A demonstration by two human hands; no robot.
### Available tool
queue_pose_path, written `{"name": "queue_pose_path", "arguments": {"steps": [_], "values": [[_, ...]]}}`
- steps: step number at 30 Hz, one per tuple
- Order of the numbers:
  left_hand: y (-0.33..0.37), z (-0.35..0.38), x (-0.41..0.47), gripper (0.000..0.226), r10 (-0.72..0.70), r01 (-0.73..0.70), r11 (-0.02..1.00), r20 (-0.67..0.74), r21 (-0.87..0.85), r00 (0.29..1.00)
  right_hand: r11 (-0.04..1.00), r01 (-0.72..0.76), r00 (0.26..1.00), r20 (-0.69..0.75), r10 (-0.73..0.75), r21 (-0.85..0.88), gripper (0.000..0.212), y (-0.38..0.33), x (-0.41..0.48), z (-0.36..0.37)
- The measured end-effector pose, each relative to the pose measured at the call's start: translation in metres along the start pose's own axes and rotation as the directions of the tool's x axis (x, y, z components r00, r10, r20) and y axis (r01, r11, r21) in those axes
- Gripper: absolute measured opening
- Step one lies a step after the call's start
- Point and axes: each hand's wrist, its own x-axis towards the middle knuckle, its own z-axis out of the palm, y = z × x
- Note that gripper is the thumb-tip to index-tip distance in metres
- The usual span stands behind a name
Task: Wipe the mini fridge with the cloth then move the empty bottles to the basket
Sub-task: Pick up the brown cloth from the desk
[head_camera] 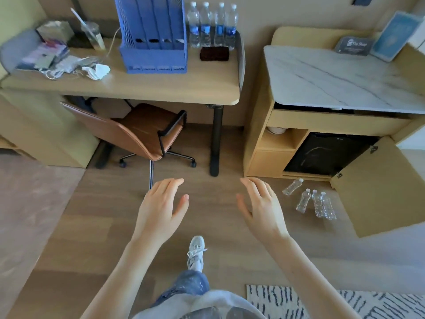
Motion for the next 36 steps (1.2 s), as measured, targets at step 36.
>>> {"name": "queue_pose_path", "arguments": {"steps": [36], "values": [[-0.103, 0.133, 0.634, 0.031, -0.058, 0.059, 0.998, 0.031, -0.006, 0.998, 0.996, 0.093, 0.993, 0.076, -0.093, 0.014, 0.03, 0.187, 0.654, 0.139]]}}
